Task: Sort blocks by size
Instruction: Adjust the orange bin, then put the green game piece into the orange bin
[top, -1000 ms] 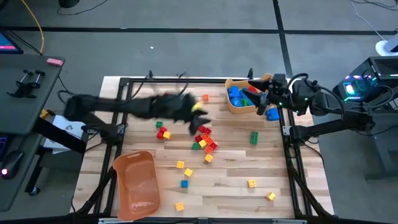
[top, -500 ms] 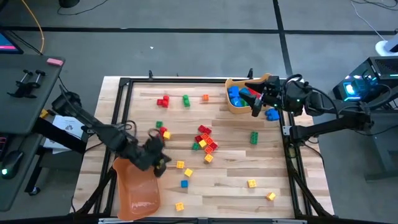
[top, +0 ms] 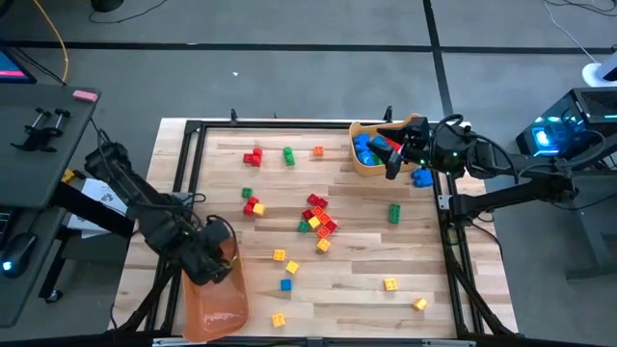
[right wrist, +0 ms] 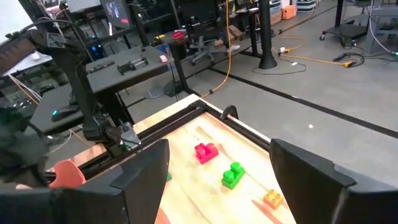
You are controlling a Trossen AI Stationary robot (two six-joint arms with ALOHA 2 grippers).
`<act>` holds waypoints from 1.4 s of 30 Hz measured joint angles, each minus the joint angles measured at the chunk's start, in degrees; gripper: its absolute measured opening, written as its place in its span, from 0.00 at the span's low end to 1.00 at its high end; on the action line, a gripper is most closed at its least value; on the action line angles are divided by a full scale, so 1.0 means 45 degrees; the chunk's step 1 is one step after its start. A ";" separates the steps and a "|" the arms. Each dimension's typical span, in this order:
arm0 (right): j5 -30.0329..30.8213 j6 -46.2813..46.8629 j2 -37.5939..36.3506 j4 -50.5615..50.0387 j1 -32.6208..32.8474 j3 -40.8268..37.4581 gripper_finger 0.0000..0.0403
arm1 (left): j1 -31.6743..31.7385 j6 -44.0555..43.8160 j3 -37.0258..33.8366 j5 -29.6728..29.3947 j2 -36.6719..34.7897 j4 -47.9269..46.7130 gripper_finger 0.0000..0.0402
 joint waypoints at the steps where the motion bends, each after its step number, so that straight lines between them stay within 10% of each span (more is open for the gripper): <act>1: 0.0000 0.0002 0.0005 0.0001 0.0000 0.0003 0.68 | 0.0048 -0.0137 -0.0292 0.0424 0.0010 -0.0072 0.00; 8: -0.0035 0.0005 0.0022 -0.0063 0.0000 0.0001 0.68 | 0.0975 0.0006 -0.1844 0.0997 0.0000 0.0042 0.00; 24: -0.0039 0.0282 0.0017 -0.0070 0.0000 -0.0001 0.68 | 0.4984 0.7563 -0.2071 -0.0561 0.0000 0.2099 0.00; 36: -0.0777 0.0530 0.0018 -0.0113 0.0000 0.0001 0.68 | 0.5073 0.8297 0.0127 0.0872 -0.1280 0.0834 0.00; 42: -0.3209 0.2408 0.1382 -0.0891 0.0146 0.0003 0.68 | 0.4450 0.8529 0.0356 -0.3444 -0.2726 0.2135 0.00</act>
